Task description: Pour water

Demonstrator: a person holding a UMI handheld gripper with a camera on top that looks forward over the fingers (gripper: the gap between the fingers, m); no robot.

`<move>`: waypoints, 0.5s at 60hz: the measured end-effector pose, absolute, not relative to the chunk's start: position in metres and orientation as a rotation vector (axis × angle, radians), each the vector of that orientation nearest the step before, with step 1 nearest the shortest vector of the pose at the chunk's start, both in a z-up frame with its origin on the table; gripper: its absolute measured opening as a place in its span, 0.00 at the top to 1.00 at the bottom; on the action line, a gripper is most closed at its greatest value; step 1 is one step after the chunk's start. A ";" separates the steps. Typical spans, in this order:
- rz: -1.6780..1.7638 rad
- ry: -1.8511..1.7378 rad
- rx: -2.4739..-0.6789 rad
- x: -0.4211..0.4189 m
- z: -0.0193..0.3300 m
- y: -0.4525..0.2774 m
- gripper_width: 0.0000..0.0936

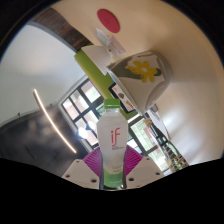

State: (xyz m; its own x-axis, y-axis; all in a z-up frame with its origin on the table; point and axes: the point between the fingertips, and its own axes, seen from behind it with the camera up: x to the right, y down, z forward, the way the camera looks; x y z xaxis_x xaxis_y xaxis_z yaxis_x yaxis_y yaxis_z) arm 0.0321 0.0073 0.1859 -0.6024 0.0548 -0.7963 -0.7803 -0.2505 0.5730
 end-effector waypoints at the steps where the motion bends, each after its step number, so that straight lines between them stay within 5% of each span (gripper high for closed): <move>1: 1.919 1.452 -0.879 0.033 0.186 0.007 0.73; 14: 1.909 1.498 -0.816 0.047 0.187 0.004 0.73; 30: 1.471 0.874 -1.171 0.040 0.237 -0.005 0.73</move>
